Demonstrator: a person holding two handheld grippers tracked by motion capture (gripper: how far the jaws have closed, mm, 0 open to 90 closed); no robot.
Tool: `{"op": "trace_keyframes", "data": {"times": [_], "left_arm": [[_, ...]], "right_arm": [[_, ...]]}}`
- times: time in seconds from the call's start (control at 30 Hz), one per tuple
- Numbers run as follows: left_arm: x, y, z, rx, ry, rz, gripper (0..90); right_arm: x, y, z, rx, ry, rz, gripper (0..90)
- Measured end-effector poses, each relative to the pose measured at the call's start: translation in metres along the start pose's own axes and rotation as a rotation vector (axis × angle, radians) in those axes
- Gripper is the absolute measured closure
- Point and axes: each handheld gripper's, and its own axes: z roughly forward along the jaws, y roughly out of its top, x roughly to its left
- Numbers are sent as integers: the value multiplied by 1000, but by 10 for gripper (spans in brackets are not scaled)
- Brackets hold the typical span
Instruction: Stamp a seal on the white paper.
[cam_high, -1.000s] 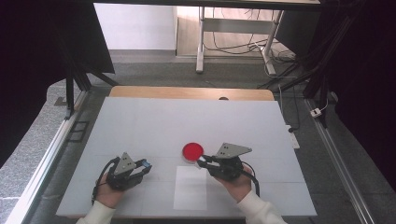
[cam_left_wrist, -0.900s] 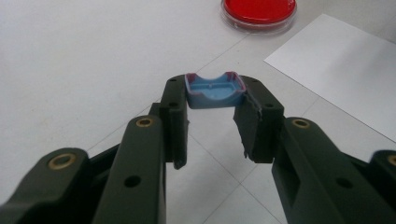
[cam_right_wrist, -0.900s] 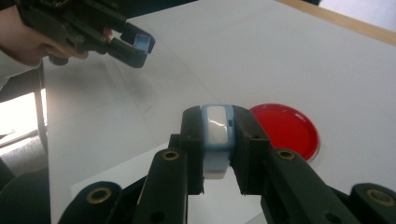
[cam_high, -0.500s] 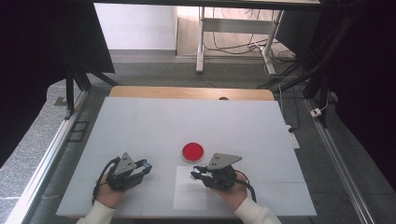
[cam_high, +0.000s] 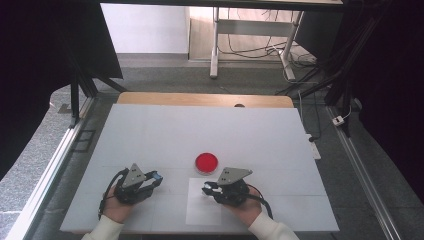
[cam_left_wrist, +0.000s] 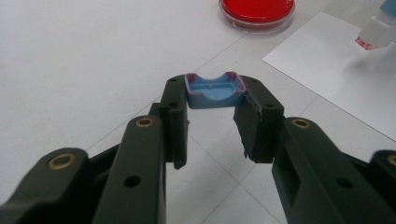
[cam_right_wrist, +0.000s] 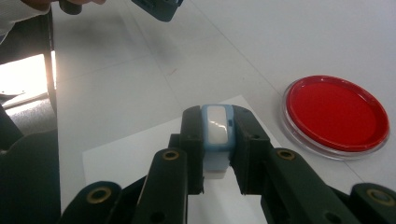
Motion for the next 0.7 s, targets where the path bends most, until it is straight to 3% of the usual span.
{"op": "trace_keyframes", "data": {"times": [0.7], "left_arm": [[0, 0, 0, 2, -3, 5, 648]], "right_arm": [[4, -3, 10, 47, -16, -43, 753]]}}
